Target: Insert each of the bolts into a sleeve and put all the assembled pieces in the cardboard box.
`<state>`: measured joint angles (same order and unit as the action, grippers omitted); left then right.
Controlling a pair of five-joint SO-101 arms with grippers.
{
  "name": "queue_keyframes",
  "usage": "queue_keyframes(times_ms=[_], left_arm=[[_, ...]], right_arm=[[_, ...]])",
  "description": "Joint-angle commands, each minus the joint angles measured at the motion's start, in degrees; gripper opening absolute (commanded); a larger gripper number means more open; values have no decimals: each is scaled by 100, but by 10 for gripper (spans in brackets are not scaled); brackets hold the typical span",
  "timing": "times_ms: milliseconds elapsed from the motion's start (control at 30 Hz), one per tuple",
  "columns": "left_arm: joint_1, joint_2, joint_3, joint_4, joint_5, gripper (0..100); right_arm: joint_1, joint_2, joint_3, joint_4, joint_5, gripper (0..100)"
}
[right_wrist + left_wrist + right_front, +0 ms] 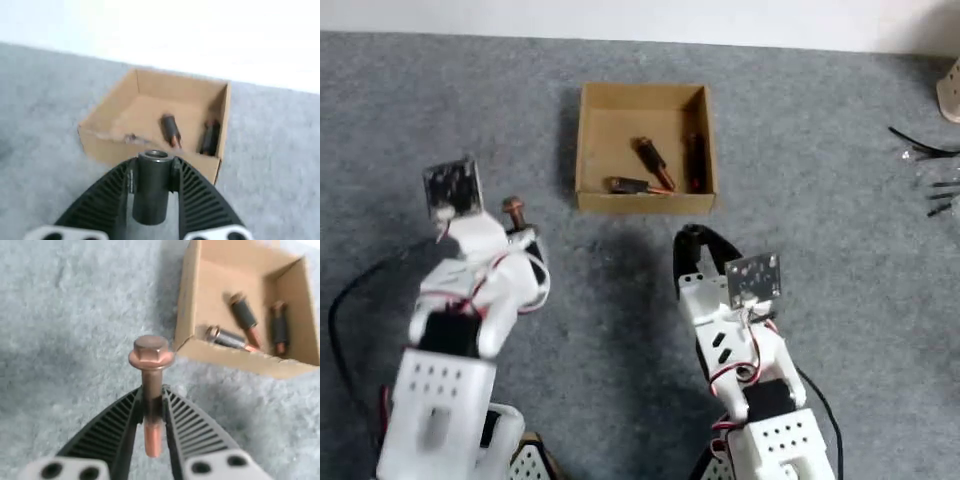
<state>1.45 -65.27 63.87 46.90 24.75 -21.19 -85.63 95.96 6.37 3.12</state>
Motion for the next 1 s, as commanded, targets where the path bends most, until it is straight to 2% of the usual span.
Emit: queue_keyframes(times_ms=[0,200,333,433,567,667,867,967], left_arm=[[40,-1130,400,-193,-44,4],[48,-2826,1393,-193,-721,4],[57,-4022,2000,-264,-862,4],[48,-3908,2053,-853,-809,4],[84,-3837,2062,-2171,-809,4],[505,-3855,2062,-2778,-800,4],[1587,-3855,2062,-2901,-765,4],[1684,-3855,2062,-2910,-123,4]], right_arm=[[-92,-523,347,-119,53,5],[-92,-1007,488,-101,53,5],[-303,-1226,470,435,53,5],[-664,-1473,470,857,53,5],[-708,-1947,470,1218,53,5],[-778,-1965,470,1349,53,5],[-1095,-1947,470,1358,53,5],[-1103,-1947,470,1358,53,5]])
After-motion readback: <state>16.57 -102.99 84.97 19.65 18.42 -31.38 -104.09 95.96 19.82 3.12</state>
